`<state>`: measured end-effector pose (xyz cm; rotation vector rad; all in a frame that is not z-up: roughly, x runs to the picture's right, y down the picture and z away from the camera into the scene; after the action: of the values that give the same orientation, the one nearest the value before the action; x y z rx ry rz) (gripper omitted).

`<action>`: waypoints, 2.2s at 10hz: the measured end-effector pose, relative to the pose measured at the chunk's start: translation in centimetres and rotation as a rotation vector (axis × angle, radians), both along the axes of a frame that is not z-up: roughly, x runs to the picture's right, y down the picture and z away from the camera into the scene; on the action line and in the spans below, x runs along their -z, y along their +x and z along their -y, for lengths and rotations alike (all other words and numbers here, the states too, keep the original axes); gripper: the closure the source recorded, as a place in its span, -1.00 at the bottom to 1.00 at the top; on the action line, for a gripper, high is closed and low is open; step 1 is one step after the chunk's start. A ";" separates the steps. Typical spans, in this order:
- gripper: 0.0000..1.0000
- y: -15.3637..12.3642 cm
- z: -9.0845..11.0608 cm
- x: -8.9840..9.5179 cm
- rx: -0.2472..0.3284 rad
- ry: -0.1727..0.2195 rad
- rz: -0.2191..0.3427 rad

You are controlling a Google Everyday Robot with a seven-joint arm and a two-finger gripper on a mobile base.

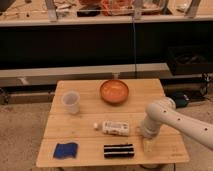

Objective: Push the eraser across the table

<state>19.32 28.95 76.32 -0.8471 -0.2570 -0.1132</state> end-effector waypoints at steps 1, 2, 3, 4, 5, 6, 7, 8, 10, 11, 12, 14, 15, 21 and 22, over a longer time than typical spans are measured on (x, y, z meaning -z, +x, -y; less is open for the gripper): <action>-0.60 0.0 -0.2 0.0 -0.001 -0.003 0.001; -0.60 -0.1 -0.4 0.0 -0.002 -0.005 0.002; -0.60 -0.1 -0.4 -0.1 -0.004 -0.006 0.002; -0.60 -0.1 -0.5 -0.1 -0.005 -0.008 0.004; -0.60 -0.2 -0.6 -0.1 -0.004 -0.010 0.005; -0.60 -0.2 -0.6 0.0 -0.003 -0.011 0.006; -0.60 -0.3 -0.7 0.0 -0.004 -0.014 0.009; -0.60 -0.3 -0.8 0.0 -0.006 -0.016 0.010; -0.60 -0.4 -0.9 0.0 -0.006 -0.019 0.011; -0.60 -0.5 -1.0 0.0 -0.005 -0.021 0.013; -0.60 -0.5 -1.1 0.0 -0.005 -0.023 0.014; -0.60 -0.6 -1.2 0.1 -0.007 -0.026 0.016; -0.60 -0.7 -1.2 0.1 -0.007 -0.028 0.017; -0.60 -1.1 -1.7 0.6 -0.009 -0.037 0.024; -0.60 -1.2 -1.8 0.6 -0.010 -0.039 0.026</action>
<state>18.10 30.79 75.71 -0.8831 -0.2888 -0.1106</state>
